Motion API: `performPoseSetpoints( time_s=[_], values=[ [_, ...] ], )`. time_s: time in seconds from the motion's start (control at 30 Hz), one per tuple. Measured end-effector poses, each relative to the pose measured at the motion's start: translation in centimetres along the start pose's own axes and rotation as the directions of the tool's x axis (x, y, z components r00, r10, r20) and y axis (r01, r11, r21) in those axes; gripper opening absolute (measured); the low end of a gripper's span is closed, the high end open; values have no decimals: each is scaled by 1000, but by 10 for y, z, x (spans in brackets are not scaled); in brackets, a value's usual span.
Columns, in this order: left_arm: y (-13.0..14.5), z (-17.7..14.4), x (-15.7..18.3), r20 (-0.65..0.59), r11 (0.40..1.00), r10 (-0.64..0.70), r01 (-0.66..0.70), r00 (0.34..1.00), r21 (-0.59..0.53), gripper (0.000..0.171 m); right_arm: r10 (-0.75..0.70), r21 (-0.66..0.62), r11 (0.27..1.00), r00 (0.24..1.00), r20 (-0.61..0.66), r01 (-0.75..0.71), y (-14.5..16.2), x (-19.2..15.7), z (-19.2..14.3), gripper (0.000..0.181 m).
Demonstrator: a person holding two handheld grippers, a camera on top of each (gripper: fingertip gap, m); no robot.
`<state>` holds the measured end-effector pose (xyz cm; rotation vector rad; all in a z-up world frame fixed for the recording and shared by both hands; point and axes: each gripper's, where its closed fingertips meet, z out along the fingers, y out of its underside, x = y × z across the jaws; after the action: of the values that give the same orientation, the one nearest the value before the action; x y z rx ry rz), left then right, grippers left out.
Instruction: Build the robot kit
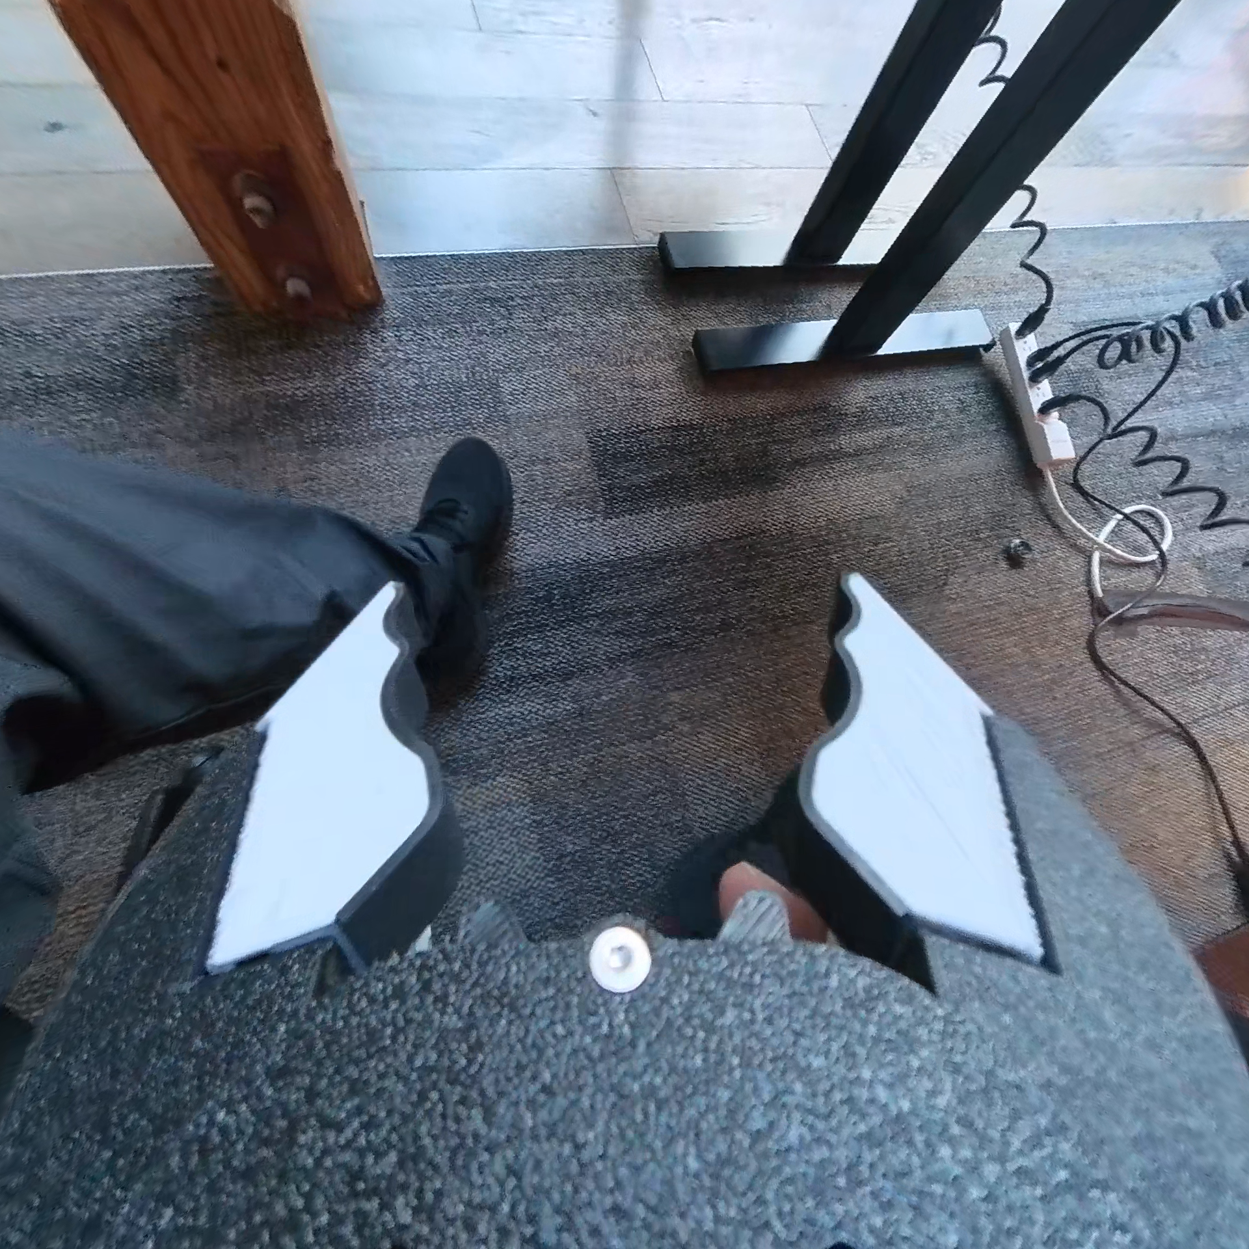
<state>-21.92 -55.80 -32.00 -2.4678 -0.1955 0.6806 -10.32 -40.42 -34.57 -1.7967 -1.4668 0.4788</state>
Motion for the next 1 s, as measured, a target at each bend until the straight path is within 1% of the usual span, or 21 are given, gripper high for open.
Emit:
performPoseSetpoints(
  time_s=[0.07,0.13,0.23,0.33,0.37,0.4,0.43,0.47,0.53,0.57,0.6,0.63,0.67,0.7,0.73,0.77,0.8,0.83,0.87,0.97,1.0],
  values=[
    [5,5,11,-1,1000,0,0,1000,-8,99,14,5,1000,1000,18,-14,3,-8,-5,121],
    [4,13,25,-7,1000,-6,6,1000,4,98,25,11,1000,998,60,-26,5,-17,-9,124],
    [-1,28,52,-59,997,-75,76,995,10,95,0,1,1000,995,103,0,7,-25,-10,129],
    [-7,39,91,-199,980,-190,196,961,14,88,-20,-18,1000,989,146,23,14,-23,-11,129],
    [-10,38,106,-266,983,-170,182,949,22,68,-41,-25,999,988,149,46,18,-19,-11,126],
    [-16,34,120,-338,987,-120,150,934,65,32,-76,-26,996,985,155,81,23,-15,-11,116],
    [-23,34,124,-337,985,-96,139,937,106,0,-122,-10,992,974,190,126,26,-14,-12,63],
    [-26,39,121,-295,987,-92,127,951,103,0,-146,0,989,967,210,150,29,-11,-12,2],
    [-31,50,113,-226,988,-114,134,967,77,0,-109,-32,993,972,210,118,34,2,-2,0],
    [-34,55,106,-191,986,-142,157,971,65,15,-74,-30,996,972,222,83,33,5,3,3],
    [-34,62,103,-174,984,-167,175,970,31,48,-34,-37,998,971,236,44,33,6,10,32],
    [-30,69,100,-160,982,-191,190,969,-19,75,-1,-61,998,967,255,17,35,5,18,53],
    [-25,77,93,-120,975,-220,214,968,-60,84,18,-80,997,960,278,4,36,2,25,51],
    [-19,86,82,-58,967,-244,239,968,-88,84,28,-84,996,957,289,-3,35,-2,32,48],
    [-12,93,70,6,960,-259,258,966,-111,86,35,-84,996,957,287,-11,33,-4,40,51],
    [-5,100,62,30,958,-254,256,967,-126,82,43,-88,996,957,287,-18,31,-8,48,60],
    [-5,102,64,-37,969,-225,220,974,-113,40,49,-98,995,949,312,-19,30,-17,54,67],
    [-10,103,63,-98,975,-222,218,970,-45,0,40,-98,995,928,370,-4,28,-31,58,48],
    [-8,107,58,-107,970,-241,240,964,-25,0,21,-89,996,918,396,15,27,-39,63,0],
    [10,131,45,-109,968,-248,243,963,-57,0,-31,-96,993,918,395,74,25,-49,87,0],
    [17,143,41,-104,971,-235,229,966,-70,6,-42,-115,989,915,402,96,27,-52,97,13]
  ],
)
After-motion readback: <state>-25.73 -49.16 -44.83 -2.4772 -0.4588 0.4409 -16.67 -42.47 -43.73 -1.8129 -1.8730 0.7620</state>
